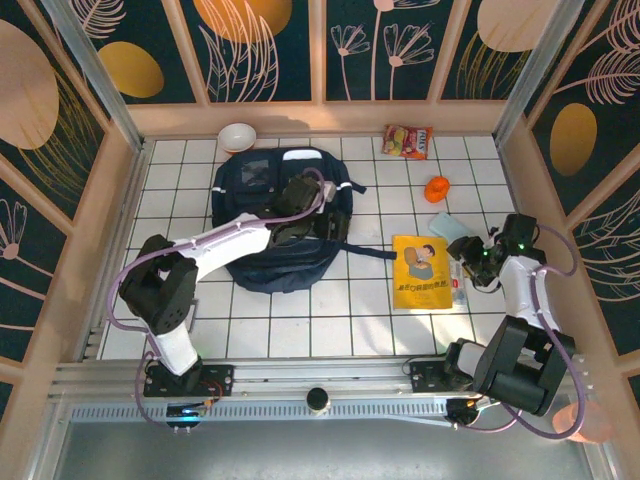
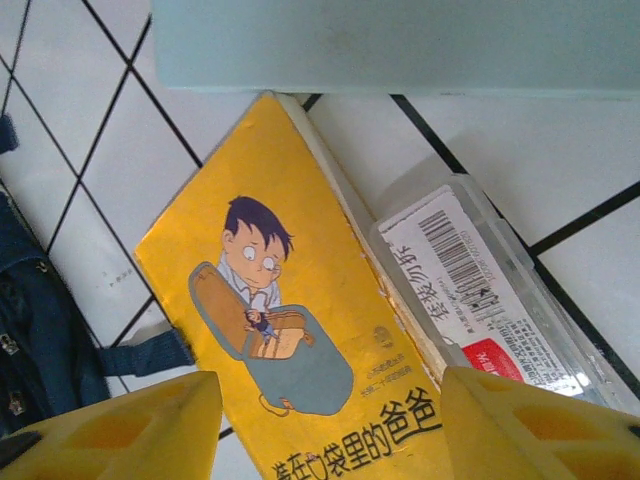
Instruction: Pack the student bag
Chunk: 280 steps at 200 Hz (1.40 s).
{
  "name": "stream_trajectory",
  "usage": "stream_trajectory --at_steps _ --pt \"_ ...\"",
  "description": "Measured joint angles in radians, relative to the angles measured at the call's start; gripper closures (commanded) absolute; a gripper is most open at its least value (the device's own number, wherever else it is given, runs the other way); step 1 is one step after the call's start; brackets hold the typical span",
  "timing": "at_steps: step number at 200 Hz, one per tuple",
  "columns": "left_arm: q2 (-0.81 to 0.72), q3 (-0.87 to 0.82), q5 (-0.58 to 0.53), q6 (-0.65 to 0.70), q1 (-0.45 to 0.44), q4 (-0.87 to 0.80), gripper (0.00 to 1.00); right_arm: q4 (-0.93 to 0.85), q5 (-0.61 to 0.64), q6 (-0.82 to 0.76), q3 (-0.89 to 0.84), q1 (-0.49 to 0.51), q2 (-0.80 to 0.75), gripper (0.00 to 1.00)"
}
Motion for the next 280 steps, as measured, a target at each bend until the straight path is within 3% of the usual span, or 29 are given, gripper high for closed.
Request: stream_trajectory --at_steps 39,92,159,217,280 --pt "0.064 0.089 0.081 -0.254 -0.11 0.098 0.37 0.014 0.023 0.016 -0.008 0.074 0.031 0.43" --pt "0.193 0.095 0.122 -0.468 -0.144 0.118 0.41 0.065 0.1 0.085 -0.039 0.129 0.12 0.47" --pt "0.359 0.192 0.24 -0.538 -0.152 0.116 0.47 0.151 0.13 0.143 -0.058 0.156 0.179 0.7" --pt "0.409 0.193 0.314 -0.561 -0.19 0.113 0.47 0.185 0.134 0.148 -0.049 0.203 0.208 0.72" --pt "0.443 0.239 0.296 -0.566 -0.203 0.087 0.45 0.211 0.132 0.143 -0.036 0.22 0.23 0.75"
